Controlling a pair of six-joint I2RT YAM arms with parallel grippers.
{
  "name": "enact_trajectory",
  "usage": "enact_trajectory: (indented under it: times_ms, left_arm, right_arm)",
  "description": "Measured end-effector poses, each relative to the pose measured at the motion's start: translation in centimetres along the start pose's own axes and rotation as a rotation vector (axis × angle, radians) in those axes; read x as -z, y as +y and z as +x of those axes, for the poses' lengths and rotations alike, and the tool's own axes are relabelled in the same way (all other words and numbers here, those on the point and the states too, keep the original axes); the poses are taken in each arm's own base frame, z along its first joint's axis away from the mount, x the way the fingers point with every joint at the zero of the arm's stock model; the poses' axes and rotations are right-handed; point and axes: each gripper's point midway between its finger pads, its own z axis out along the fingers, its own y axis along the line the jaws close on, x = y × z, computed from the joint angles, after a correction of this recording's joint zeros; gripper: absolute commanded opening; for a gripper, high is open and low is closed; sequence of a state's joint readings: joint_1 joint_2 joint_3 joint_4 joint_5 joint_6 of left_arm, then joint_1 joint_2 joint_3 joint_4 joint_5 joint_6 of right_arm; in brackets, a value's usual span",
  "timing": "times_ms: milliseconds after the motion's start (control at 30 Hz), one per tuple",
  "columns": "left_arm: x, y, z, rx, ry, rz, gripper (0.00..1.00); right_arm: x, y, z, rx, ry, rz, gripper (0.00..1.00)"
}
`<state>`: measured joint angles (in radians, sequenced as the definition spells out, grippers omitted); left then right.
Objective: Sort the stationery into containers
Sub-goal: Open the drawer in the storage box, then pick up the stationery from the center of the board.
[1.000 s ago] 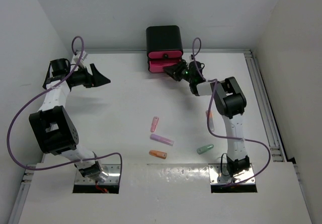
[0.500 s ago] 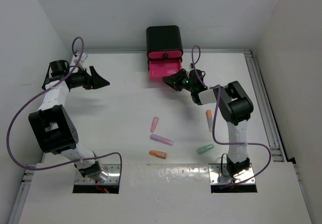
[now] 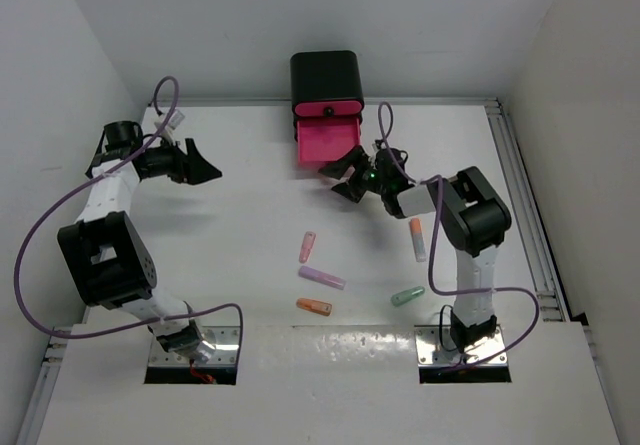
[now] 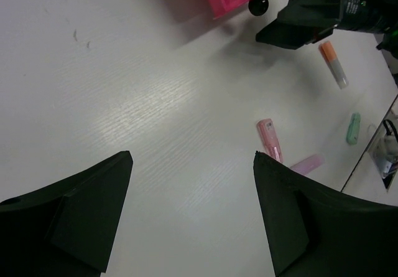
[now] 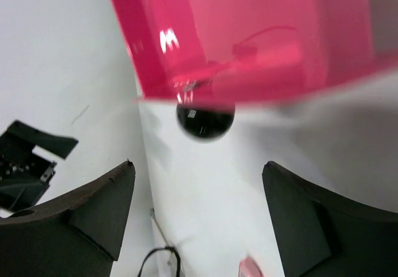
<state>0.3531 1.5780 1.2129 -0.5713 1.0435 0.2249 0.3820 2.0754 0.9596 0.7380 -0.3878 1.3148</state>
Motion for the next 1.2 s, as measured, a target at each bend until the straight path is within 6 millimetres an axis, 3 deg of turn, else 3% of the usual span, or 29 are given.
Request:
enact_trajectory:
  times_ms: [167,300,433,500,567,767,1033,1200]
  left_arm:
    - [-0.3,-2.0,0.4,-0.166,0.046,0.028,0.84]
    - [-1.5,-5.9,1.7,-0.435,0.14,0.127,0.78]
    - [-3.3,-12.2,6.3,-0.718,0.276,0.315,0.73]
    - [-3.7,-15.0,9.2,-0.806,0.319,0.407,0.72]
    - [-3.7,-16.5,11.5,-0.843,0.351,0.462,0.7]
    - [-5.8,-17.6,16.2,-0.906,0.418,0.527,0.69]
    - [-11.6,-19.4,19.9,-1.013,0.536,0.631,0.64]
    - [-14.7,-20.0,21.6,-1.083,0.595,0.664,0.62]
  right_arm:
    - [3.3,0.9,2.2,0.081,0.067,-0.023,0.83]
    - [6.8,1.0,4.2,0.233,0.141,-0.028,0.78]
    - [10.3,0.6,4.5,0.421,0.195,-0.008,0.68]
    - [12.2,0.1,3.5,0.504,0.195,0.03,0.65]
    - [14.4,-0.3,2.2,0.564,0.18,0.072,0.64]
    - [20.9,-2.8,-1.2,0.647,0.102,0.275,0.6]
    - [25.2,-8.1,1.6,0.627,0.166,0.481,0.7]
    - [27.0,-10.7,2.0,0.574,0.169,0.58,0.76]
